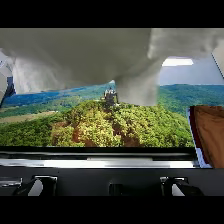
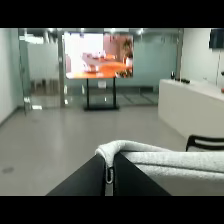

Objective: Fold the clothes and pants, and hang the long-sleeved shirts on hangers.

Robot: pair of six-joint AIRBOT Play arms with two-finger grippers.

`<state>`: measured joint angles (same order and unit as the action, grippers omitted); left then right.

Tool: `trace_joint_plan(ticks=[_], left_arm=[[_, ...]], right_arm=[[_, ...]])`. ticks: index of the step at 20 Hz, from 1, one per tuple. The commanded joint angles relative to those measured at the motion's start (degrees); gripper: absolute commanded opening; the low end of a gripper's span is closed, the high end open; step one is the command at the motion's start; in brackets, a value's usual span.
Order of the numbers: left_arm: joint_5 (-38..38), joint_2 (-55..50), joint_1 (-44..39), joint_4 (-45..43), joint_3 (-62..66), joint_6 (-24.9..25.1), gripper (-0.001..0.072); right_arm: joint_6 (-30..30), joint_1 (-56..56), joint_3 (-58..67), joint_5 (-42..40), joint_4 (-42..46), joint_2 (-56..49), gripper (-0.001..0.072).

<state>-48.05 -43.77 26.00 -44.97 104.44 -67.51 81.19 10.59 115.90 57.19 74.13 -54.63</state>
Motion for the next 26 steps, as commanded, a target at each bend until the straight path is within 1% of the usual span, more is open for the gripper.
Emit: trace_joint_plan(ticks=[1,3,5,6,8,9,11,12,13,14,15,17,19,20,22,24,26], left_arm=[[2.6,5.6,0.0,0.2,3.2,-0.5,0.0020],[2.9,6.3,0.0,0.2,3.2,-3.1,0.0020],[1.3,5.9,0.0,-0.2,3.2,-3.3,0.0019],[-0.6,5.3,0.0,-0.2,3.1,-3.5,0.0020],[-7.6,2.6,-0.2,-0.2,1.7,-6.6,0.0019],[-11.5,1.0,-0.1,-0.2,0.1,-7.0,0.0018],[-17.7,-3.5,-0.2,-0.2,-6.1,-7.1,0.0019],[-19.7,-6.0,-0.2,-0.2,-10.9,-7.1,0.0018],[-20.9,-8.5,-0.4,-0.3,-16.0,-7.1,0.0019],[-21.3,-11.2,-1.1,-0.6,-21.6,-7.1,0.0018],[-20.9,-14.3,-2.3,-0.7,-27.9,-7.1,0.0019],[-17.5,-21.3,-4.8,-0.7,-38.1,-6.8,0.0019],[-9.6,-29.4,-7.9,-0.6,-43.4,-6.9,0.0019],[-7.0,-34.0,-9.2,-0.2,-43.3,-7.1,0.0019],[-3.5,-41.7,-11.0,1.1,-39.8,-7.1,0.0019],[-0.6,-47.1,-11.8,1.1,-33.9,-7.1,0.0019],[3.0,-50.9,-12.5,1.1,-27.9,-7.1,0.0019]], right_arm=[[0.7,-0.1,2.0,-1.0,4.1,9.2,0.0050],[3.1,-0.1,2.0,-2.0,5.7,10.8,0.0050],[4.7,-0.1,2.0,-1.2,6.8,11.0,0.0050],[5.4,-0.1,2.0,0.5,7.6,10.5,0.0050],[7.0,-0.1,2.0,7.4,8.1,7.5,0.0050],[8.1,-0.1,2.0,11.3,8.0,4.7,0.0049],[9.1,-0.1,1.8,23.2,7.0,-4.4,0.0049],[9.3,-0.2,0.8,29.9,5.9,-9.3,0.0049],[9.2,-0.2,-1.3,34.6,4.6,-14.3,0.0049],[9.3,-0.2,-4.6,37.6,2.2,-19.5,0.0049],[9.4,-0.5,-8.8,37.9,-0.7,-24.3,0.0049],[9.7,-3.4,-17.1,33.8,-2.0,-31.8,0.0048],[10.7,-7.2,-22.0,26.2,-1.7,-40.3,0.0049],[12.6,-8.4,-21.9,22.1,-1.7,-44.4,0.0049],[16.5,-8.7,-21.1,12.3,-2.8,-49.2,0.0049],[19.2,-8.3,-21.1,-0.6,-3.5,-50.2,0.0050],[19.4,-8.2,-21.1,-12.1,-3.4,-50.0,0.0050]])
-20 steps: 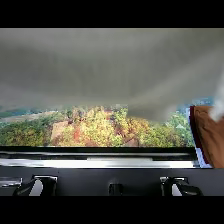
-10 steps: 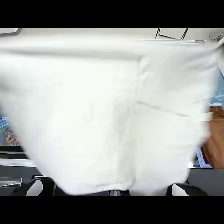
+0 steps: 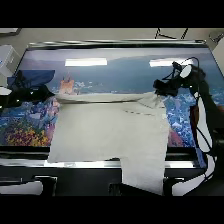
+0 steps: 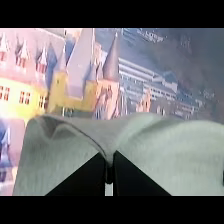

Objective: Fold the clothes and pants, and hang the long-sleeved shirts on hangers.

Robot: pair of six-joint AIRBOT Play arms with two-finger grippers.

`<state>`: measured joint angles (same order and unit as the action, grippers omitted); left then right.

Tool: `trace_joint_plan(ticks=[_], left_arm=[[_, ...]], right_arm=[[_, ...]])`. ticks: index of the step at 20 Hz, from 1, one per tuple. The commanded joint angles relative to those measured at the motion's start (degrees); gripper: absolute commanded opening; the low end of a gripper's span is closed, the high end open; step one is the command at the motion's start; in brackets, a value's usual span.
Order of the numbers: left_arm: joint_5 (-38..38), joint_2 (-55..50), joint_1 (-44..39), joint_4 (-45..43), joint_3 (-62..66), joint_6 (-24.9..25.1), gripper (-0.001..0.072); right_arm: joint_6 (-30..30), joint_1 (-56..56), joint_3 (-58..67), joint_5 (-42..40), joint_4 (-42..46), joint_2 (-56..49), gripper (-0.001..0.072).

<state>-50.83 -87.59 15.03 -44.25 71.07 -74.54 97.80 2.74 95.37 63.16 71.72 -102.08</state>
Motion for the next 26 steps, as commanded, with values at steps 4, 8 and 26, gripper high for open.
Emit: trace_joint_plan(ticks=[4,8,26], left_arm=[[8.0,-13.0,-3.5,0.3,13.1,0.0,0.0019],[8.9,-15.8,-4.9,0.3,13.5,-0.1,0.0020],[-28.8,-5.8,-0.1,-16.4,-0.2,0.9,0.0020]], right_arm=[[5.8,-0.4,-0.6,-28.5,-1.0,-3.7,0.0049],[5.8,-0.4,-0.6,-27.3,-1.0,-4.7,0.0050],[1.8,3.7,-15.6,20.5,6.8,6.4,0.0050]])
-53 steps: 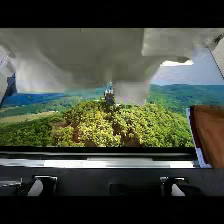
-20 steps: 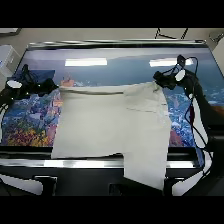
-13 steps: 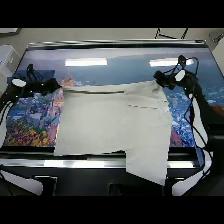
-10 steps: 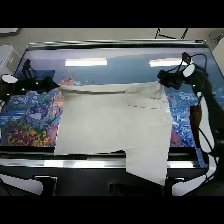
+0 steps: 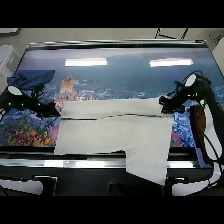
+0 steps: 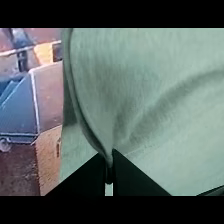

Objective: Fold the clothes and pants, and hang the long-sleeved shirts on hangers.

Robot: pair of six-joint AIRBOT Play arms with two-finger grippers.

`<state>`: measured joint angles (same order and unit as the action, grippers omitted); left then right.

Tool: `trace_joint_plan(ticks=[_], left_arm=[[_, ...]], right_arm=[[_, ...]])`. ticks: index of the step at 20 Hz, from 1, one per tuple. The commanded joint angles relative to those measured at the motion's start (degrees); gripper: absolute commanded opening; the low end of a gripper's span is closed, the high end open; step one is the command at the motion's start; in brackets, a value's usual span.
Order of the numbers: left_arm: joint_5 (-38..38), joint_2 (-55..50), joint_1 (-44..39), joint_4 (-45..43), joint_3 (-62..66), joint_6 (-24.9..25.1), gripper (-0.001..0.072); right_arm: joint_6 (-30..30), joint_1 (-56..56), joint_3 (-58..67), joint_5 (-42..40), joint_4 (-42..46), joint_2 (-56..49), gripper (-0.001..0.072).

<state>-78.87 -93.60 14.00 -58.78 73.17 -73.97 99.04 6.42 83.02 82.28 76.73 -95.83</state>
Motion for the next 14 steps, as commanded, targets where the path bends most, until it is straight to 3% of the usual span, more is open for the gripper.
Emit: trace_joint_plan(ticks=[1,6,7,8,9,11,14], left_arm=[[-0.3,0.2,1.3,-1.9,-2.3,0.3,0.0020],[4.0,-0.8,1.3,-1.5,-2.9,0.2,0.0021],[3.9,-0.8,1.3,-0.6,-2.9,0.2,0.0069],[2.7,-0.7,1.4,0.7,-2.7,0.3,0.0318],[0.6,-0.4,1.5,0.9,-2.1,0.3,0.0522],[-3.8,1.5,3.0,-1.5,-0.9,0.3,0.0506],[-6.7,7.8,6.6,-9.6,-6.8,-1.5,0.0438]], right_arm=[[0.6,0.1,-3.3,0.7,2.3,0.2,0.0050],[0.7,0.1,-4.2,-1.7,1.3,0.1,0.0051],[1.1,0.1,-4.2,-1.9,1.2,0.2,0.0119],[1.3,0.4,-4.1,-1.4,-0.3,0.4,0.0291],[-1.3,1.5,-3.4,0.5,-3.3,0.6,0.0419],[-4.5,5.3,-1.9,6.8,-5.1,2.1,0.0518],[-4.9,11.9,-5.7,11.9,-0.8,8.0,0.0521]])
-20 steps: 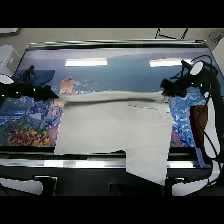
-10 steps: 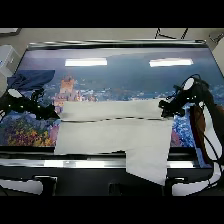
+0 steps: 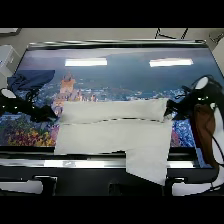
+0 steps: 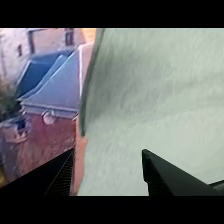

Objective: Fold the clothes and pants, and hang the long-sleeved shirts on hangers.

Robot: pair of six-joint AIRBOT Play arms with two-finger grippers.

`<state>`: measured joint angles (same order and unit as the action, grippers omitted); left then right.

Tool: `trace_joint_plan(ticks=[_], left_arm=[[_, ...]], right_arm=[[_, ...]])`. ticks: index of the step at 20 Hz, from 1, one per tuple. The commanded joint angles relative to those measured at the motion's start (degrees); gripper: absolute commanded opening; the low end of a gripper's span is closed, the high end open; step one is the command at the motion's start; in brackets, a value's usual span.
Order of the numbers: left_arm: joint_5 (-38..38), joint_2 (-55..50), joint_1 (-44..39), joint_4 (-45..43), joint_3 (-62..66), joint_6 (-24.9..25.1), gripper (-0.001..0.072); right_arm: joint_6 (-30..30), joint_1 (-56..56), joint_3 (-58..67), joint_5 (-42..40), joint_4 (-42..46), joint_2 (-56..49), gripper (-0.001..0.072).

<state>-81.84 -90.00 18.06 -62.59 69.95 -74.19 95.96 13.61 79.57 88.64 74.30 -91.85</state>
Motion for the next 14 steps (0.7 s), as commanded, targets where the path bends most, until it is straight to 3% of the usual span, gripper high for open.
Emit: trace_joint_plan(ticks=[1,2,6,8,14], left_arm=[[-3.5,6.8,3.7,-6.5,-8.7,-1.2,0.0438],[-2.5,9.6,4.9,-6.4,-15.2,-0.1,0.0438],[2.6,20.2,8.0,-5.2,-35.2,7.0,0.0437],[3.4,21.7,8.3,-3.2,-38.7,8.9,0.0437],[8.7,21.3,8.3,2.9,-40.9,9.6,0.0334]], right_arm=[[-2.4,5.8,-6.2,4.7,4.0,7.1,0.0527],[-2.9,6.5,-11.0,3.1,5.6,10.1,0.0579],[-6.3,6.8,-23.5,0.0,5.2,16.6,0.0579],[-6.3,6.8,-24.6,0.2,4.8,17.0,0.0578],[-6.4,6.8,-24.6,0.7,2.9,17.0,0.0577]])
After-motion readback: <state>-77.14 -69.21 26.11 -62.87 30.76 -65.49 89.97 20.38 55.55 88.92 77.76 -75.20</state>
